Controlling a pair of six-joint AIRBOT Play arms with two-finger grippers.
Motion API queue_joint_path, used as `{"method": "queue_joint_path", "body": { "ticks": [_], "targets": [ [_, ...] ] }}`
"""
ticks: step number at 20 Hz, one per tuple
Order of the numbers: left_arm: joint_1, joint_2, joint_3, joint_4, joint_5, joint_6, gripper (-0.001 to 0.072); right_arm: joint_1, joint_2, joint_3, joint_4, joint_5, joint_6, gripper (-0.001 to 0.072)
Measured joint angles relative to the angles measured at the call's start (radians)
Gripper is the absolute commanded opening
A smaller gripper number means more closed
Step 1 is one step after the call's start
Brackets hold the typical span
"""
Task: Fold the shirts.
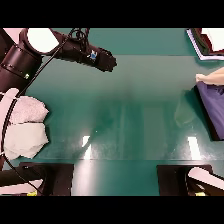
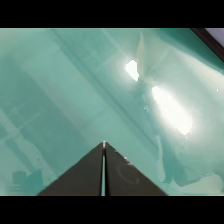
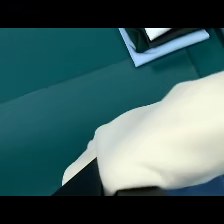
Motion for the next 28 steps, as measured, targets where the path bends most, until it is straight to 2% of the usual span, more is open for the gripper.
{"method": "queue_joint_path", "body": {
  "ticks": [4, 7, 8, 9, 10, 11, 15, 18, 21, 22, 23, 24, 26, 28],
  "targets": [
    [0.0, 0.0, 0.0, 0.002, -0.007, 0.0, 0.0024, -0.078, 0.036, -0.076, -0.052, 0.1, 0.019, 0.0013],
    [0.0, 0.0, 0.0, 0.002, -0.008, 0.001, 0.0025, -0.134, 0.095, -0.2, -0.156, 0.132, 0.024, 0.0021],
    [0.0, 0.0, 0.0, 0.002, -0.008, 0.001, 0.0024, -0.15, 0.115, -0.241, -0.198, 0.137, 0.025, 0.01],
    [0.0, 0.0, 0.0, 0.002, -0.008, 0.001, 0.0025, -0.167, 0.137, -0.286, -0.241, 0.14, 0.026, 0.0359],
    [0.0, 0.0, 0.0, 0.002, -0.009, 0.002, 0.0024, -0.185, 0.157, -0.325, -0.284, 0.14, 0.026, 0.0557],
    [0.0, 0.0, 0.0, 0.002, -0.011, 0.005, 0.0025, -0.204, 0.176, -0.367, -0.327, 0.139, 0.026, 0.0628],
    [0.0, 0.0, 0.0, 0.003, -0.015, 0.02, 0.0025, -0.261, 0.223, -0.475, -0.381, 0.133, 0.029, 0.0626],
    [0.0, 0.0, 0.0, 0.003, -0.016, 0.024, 0.0025, -0.241, 0.235, -0.49, -0.3, 0.135, 0.032, 0.0626],
    [0.0, 0.0, 0.0, 0.003, -0.011, 0.025, 0.0025, -0.13, 0.24, -0.486, -0.166, 0.136, 0.032, 0.0624],
    [0.0, 0.0, 0.0, 0.003, -0.011, 0.025, 0.0025, -0.078, 0.241, -0.485, -0.13, 0.135, 0.032, 0.059],
    [0.0, 0.0, 0.0, 0.003, -0.011, 0.025, 0.0025, -0.016, 0.241, -0.484, -0.1, 0.127, 0.031, 0.0493],
    [0.0, 0.0, 0.0, 0.002, -0.011, 0.025, 0.0025, 0.045, 0.241, -0.484, -0.083, 0.12, 0.031, 0.0366],
    [0.0, 0.0, 0.0, 0.002, -0.002, 0.026, 0.0025, 0.179, 0.242, -0.483, -0.052, 0.1, 0.031, 0.0023],
    [0.0, 0.0, 0.0, 0.002, 0.013, 0.026, 0.0025, 0.299, 0.242, -0.483, -0.038, 0.087, 0.031, 0.0014]
  ]
}}
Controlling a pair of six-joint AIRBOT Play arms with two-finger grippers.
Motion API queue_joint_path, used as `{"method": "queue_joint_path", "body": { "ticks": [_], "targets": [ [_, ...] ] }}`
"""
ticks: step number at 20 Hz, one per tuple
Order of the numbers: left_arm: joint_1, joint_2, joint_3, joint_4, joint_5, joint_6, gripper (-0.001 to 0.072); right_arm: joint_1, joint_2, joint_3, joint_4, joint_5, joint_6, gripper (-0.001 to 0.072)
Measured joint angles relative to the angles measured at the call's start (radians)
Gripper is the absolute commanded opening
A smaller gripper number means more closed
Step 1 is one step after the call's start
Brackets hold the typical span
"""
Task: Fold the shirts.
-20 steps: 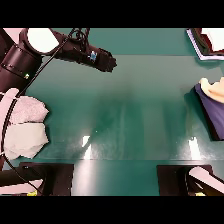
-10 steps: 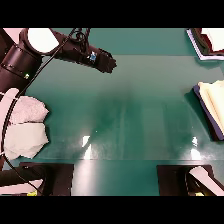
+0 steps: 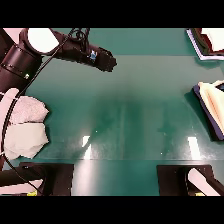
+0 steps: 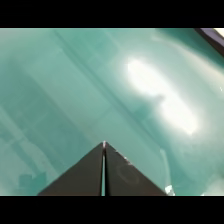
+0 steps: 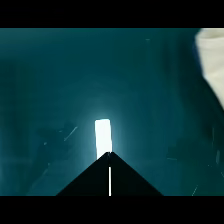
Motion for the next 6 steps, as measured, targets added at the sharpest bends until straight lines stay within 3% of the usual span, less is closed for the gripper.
{"method": "queue_joint_path", "body": {
  "ticks": [6],
  "targets": [
    [0.0, 0.0, 0.0, 0.0, 0.051, 0.001, 0.0025, 0.238, 0.0, 0.0, 0.004, -0.015, -0.002, 0.0014]
  ]
}}
